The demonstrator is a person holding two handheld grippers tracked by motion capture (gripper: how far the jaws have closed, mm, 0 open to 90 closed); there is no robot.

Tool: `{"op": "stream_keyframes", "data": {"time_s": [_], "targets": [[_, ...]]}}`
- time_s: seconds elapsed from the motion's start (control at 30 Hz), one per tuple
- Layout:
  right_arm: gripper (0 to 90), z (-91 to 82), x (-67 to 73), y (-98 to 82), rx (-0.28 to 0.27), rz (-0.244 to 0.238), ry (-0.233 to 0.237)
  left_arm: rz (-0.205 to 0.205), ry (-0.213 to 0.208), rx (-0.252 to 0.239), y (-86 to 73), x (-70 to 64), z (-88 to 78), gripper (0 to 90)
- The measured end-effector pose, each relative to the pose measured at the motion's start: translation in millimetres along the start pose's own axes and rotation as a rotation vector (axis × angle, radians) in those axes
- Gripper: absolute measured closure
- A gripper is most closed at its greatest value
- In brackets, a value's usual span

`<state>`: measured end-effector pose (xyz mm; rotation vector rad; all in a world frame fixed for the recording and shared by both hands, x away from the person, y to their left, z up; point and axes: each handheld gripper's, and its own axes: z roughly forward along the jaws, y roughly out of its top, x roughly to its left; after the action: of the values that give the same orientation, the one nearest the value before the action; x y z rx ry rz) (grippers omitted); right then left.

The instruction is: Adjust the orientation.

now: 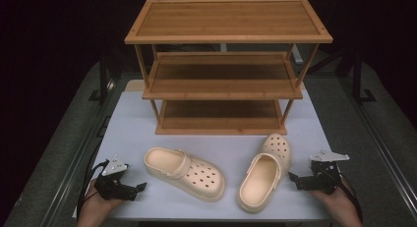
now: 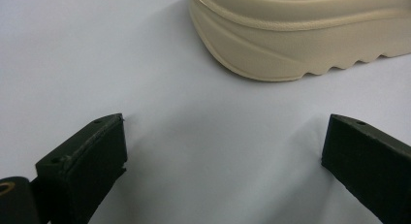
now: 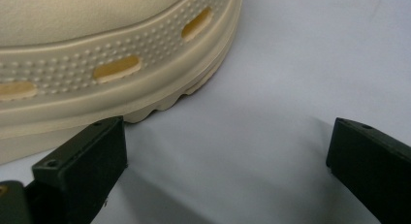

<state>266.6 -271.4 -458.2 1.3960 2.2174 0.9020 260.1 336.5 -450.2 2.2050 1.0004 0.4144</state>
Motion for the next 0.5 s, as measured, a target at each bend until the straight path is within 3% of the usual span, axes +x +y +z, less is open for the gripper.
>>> {"op": "stream_keyframes", "data": {"time_s": [0.3,0.37,0.47,0.5], "targets": [[0.5,0.0,0.1,-0.1,-0.001,-0.001,-0.001,0.011,-0.009,-0.015,-1.1,-0.6,-3.4,7.6],[0.5,0.0,-0.1,0.0,0.000,0.000,0.000,0.012,-0.022,-0.033,-1.7,-1.0,-5.2,17.4],[0.6,0.2,0.0,0.0,0.001,-0.002,0.000,0.027,-0.034,-0.035,-1.9,-1.5,-7.1,21.5],[0.5,0.0,0.1,-0.1,0.000,0.000,0.000,0.030,-0.049,-0.036,-1.5,-1.5,-8.3,32.0]]}}
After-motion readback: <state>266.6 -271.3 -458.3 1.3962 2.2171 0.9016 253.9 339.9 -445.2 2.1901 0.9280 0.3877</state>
